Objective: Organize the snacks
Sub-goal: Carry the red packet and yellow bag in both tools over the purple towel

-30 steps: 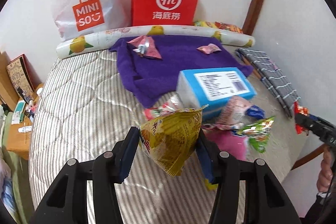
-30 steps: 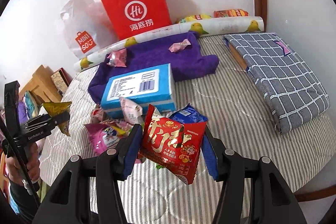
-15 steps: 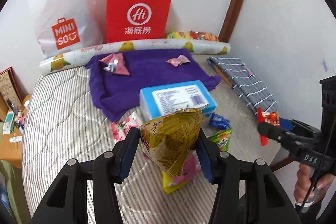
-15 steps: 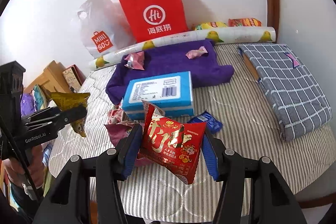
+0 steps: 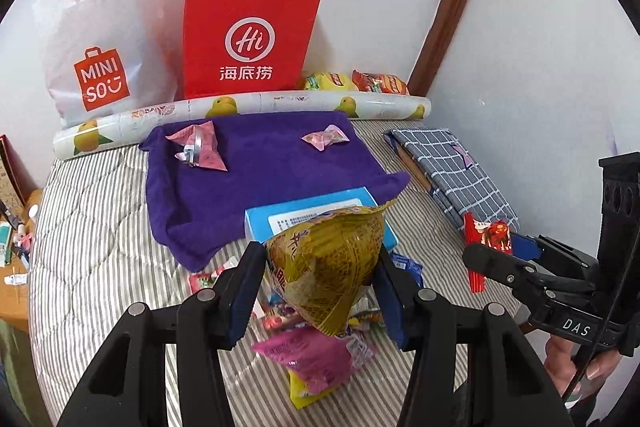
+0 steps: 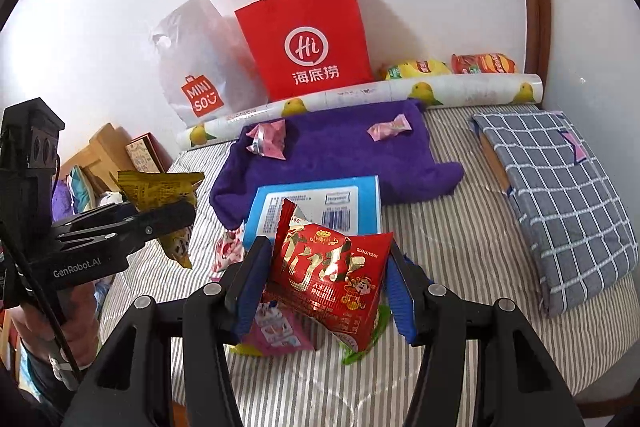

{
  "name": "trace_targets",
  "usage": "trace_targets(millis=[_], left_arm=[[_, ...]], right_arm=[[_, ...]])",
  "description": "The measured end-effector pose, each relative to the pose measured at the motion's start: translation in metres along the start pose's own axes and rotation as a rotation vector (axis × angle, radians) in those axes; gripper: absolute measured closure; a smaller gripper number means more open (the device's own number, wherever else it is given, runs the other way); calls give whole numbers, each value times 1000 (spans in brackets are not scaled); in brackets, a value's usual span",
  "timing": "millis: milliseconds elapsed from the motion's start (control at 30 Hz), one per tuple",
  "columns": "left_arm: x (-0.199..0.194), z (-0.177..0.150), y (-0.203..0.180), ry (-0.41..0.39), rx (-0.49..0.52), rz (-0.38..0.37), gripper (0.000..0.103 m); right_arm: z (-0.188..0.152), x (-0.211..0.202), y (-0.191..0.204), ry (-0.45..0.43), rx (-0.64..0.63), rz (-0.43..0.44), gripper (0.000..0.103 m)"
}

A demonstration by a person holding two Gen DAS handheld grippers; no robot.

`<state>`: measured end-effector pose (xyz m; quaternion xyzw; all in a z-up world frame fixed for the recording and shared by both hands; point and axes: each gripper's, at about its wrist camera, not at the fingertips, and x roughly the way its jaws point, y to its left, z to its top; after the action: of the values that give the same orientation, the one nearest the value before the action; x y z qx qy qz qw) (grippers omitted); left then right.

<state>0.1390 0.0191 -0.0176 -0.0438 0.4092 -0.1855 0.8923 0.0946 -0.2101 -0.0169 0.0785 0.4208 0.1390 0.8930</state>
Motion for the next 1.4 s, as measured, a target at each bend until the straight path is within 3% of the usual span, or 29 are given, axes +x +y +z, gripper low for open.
trace_targets(millis=[833, 1400], left_arm=[[43, 53, 31, 1, -70, 8, 52], [98, 72, 89, 64, -168, 76, 52]], right_arm=[[65, 53, -3, 12, -49, 31, 48], [100, 121, -51, 46, -3, -14, 48]])
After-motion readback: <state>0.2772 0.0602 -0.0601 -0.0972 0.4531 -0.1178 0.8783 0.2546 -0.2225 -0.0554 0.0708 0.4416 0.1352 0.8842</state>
